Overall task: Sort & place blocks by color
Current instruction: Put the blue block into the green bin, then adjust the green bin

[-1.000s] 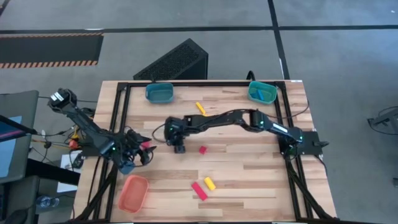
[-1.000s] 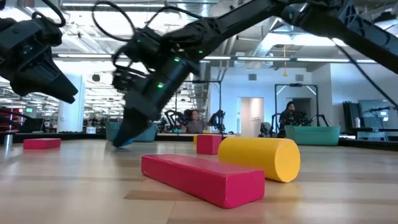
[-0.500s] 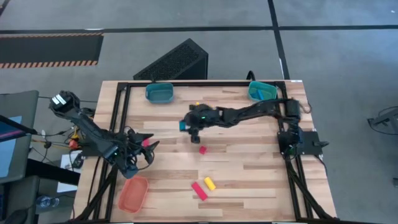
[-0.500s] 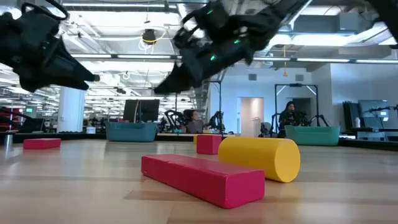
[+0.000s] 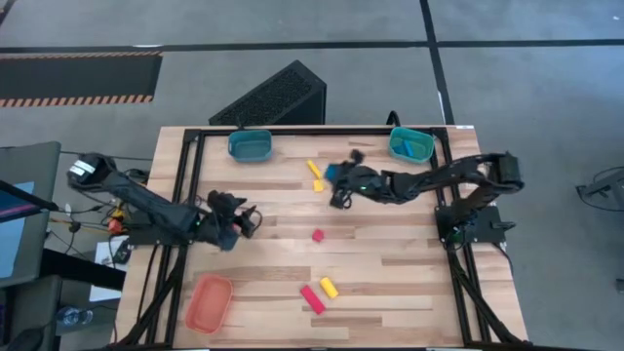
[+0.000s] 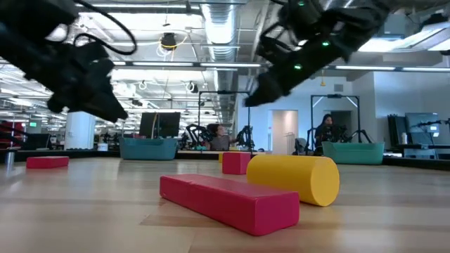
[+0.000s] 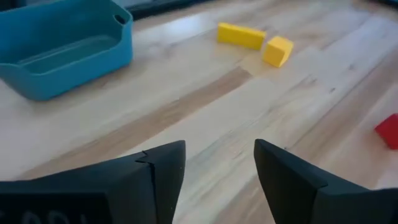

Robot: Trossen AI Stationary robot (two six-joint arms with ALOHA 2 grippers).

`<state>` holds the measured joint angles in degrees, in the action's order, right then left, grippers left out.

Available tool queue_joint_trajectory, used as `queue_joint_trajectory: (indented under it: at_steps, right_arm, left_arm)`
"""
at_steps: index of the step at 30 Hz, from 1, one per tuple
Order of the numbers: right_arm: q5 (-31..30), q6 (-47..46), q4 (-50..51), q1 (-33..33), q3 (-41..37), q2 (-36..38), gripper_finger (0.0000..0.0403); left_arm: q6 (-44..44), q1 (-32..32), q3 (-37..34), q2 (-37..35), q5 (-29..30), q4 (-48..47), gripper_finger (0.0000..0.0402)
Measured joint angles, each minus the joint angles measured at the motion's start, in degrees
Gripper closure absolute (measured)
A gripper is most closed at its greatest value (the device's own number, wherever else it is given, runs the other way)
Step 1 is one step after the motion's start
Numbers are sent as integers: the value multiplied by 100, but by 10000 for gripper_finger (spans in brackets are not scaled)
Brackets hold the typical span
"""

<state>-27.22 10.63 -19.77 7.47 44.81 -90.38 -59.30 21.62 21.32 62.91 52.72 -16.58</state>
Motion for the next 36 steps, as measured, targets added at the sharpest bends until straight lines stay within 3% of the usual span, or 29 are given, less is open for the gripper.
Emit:
queue_joint_trajectory:
  at_steps: [2,5,10,15,22,27,33,36]
  right_arm:
    - [-697,79,-54,80,-363,290,226]
    - [-1159,-21,-428,391,-910,597,228]
    - [-1797,-1035,-394,1331,-1576,1104,222]
    - [-1631,-2451,427,2413,-1745,1297,221]
    - [-1579,-3007,1144,3484,-1759,960,212]
    - [-1748,-3383,1423,3520,-1732,847,185]
    - [-1777,-3465,1431,3499,-1735,859,146]
    - [-1771,-3363,1442,3490,-1735,866,134]
  left_arm:
    - [444,-357,0,-37,-255,205,229]
    - [1010,-895,0,-32,-283,574,236]
    - [1952,-1618,0,-32,-93,1214,244]
    - [2993,-2063,0,-32,-470,1832,247]
    - [3399,-2219,0,-32,-946,2017,247]
    - [3184,-2203,0,79,-778,1894,247]
    - [3071,-2448,-2,569,389,2166,247]
    - [3457,-2834,-4,834,241,2797,247]
